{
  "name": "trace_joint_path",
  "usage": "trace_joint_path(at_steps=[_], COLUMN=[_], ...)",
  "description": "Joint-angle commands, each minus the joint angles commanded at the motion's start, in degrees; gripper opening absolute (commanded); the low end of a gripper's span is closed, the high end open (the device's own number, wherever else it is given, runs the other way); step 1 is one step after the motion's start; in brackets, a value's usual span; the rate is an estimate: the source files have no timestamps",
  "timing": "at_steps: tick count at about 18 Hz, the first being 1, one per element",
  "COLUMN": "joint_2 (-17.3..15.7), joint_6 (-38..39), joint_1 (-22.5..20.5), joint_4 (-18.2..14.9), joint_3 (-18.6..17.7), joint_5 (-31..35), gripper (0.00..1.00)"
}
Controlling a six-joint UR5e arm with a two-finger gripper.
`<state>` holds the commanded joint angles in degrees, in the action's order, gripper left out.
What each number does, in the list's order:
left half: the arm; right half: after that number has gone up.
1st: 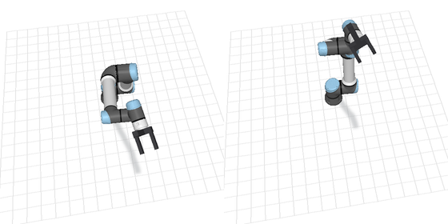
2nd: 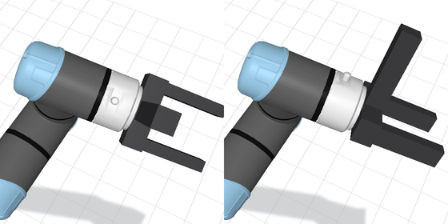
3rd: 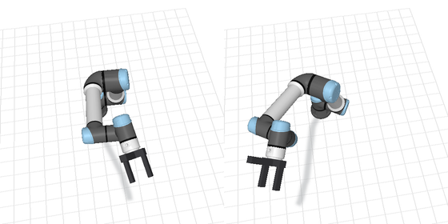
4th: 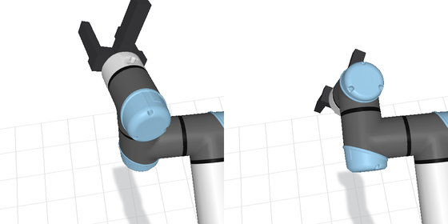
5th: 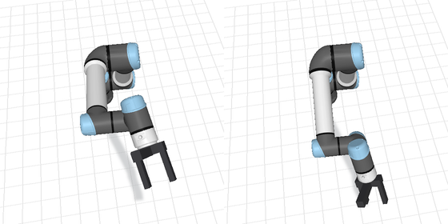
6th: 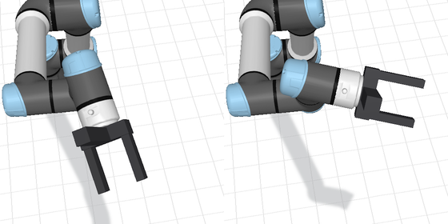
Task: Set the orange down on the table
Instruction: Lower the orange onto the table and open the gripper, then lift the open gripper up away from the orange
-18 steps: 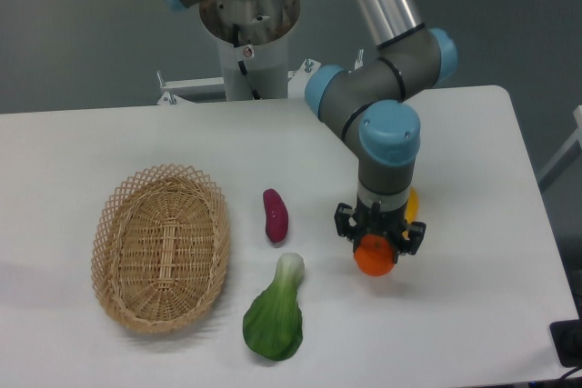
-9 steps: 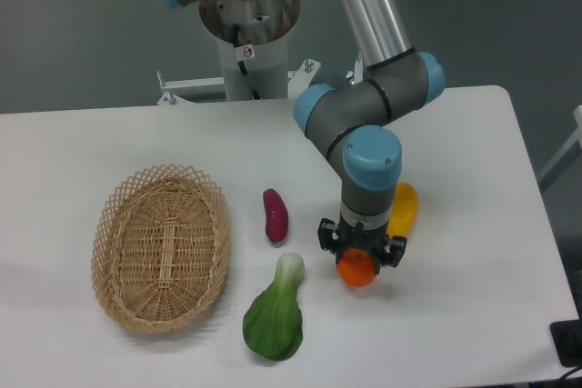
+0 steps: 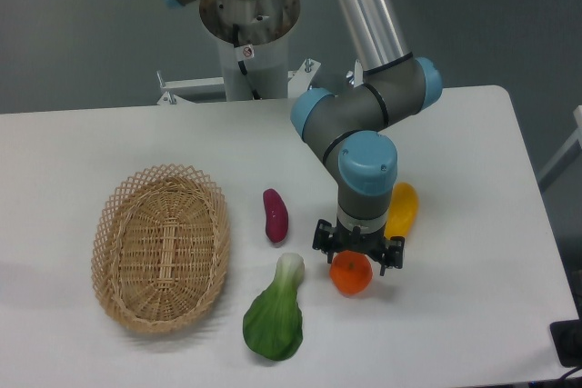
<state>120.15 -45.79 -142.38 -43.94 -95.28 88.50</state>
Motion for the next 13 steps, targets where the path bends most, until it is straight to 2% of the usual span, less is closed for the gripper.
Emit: trace_joint_path(at_steps=[3, 13], joint_2=[-0.2, -2.4], joint_6=[-0.1, -0.1], joint_1=[-0.1, -0.8], joint_4=[0.0, -0.3], joint_3=[1.0, 0.6], joint_5=[1.3, 1.3], gripper=[1.00, 1.00])
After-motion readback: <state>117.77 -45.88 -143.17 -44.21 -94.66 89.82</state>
